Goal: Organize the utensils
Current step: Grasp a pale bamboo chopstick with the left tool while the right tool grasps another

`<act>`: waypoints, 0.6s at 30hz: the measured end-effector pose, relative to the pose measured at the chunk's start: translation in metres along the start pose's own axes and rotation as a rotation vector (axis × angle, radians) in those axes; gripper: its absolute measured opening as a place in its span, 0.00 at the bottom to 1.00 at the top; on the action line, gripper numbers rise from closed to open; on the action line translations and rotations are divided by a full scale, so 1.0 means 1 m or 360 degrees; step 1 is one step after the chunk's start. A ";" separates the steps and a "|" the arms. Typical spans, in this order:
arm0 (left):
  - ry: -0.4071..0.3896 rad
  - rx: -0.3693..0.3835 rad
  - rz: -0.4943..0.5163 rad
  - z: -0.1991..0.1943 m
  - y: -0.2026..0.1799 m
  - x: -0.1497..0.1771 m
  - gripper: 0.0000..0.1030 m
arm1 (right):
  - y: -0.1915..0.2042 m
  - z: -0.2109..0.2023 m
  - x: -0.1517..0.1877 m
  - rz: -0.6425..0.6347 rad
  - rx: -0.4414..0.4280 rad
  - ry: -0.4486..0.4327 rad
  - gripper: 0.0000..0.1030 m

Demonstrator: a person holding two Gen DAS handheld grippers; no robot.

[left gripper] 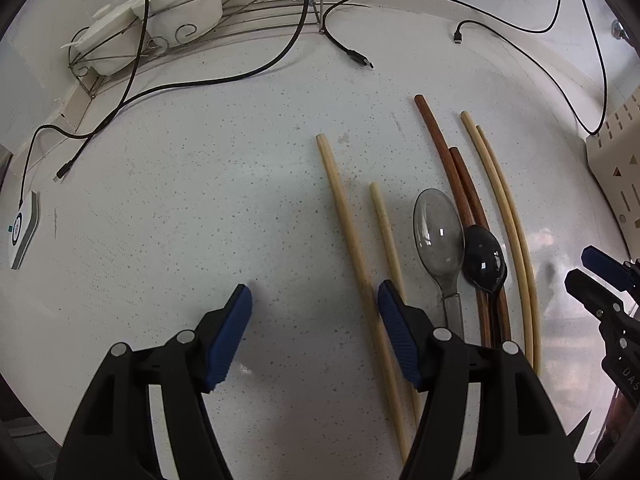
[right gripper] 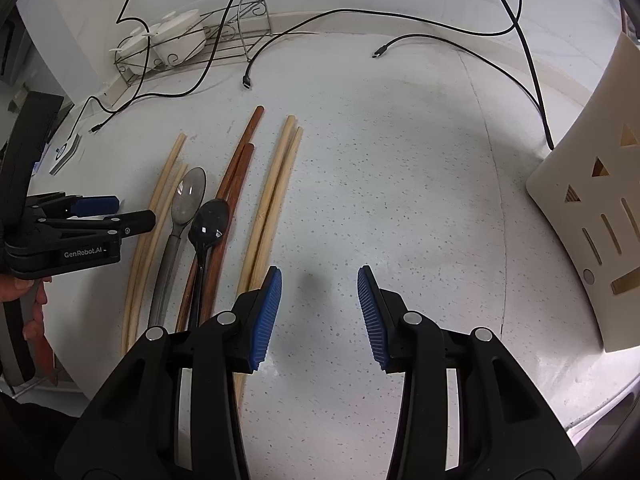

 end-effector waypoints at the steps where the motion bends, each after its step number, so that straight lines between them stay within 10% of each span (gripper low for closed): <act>1: -0.0003 -0.0003 -0.0016 0.000 0.001 0.000 0.65 | 0.000 0.000 0.000 -0.0001 -0.0001 0.0000 0.37; 18: -0.0032 -0.0007 -0.0001 -0.008 0.016 0.014 0.45 | 0.018 0.023 -0.013 -0.0074 -0.0063 0.0051 0.37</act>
Point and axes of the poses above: each gripper's, at about its wrist camera, not at the fingertips, and z roughly the way its jaws point, y to its left, x to its underside, the point moved 8 cm from there along z, roughly the way its jaws point, and after that the axes turned 9 degrees about -z, right-handed, at the moved point
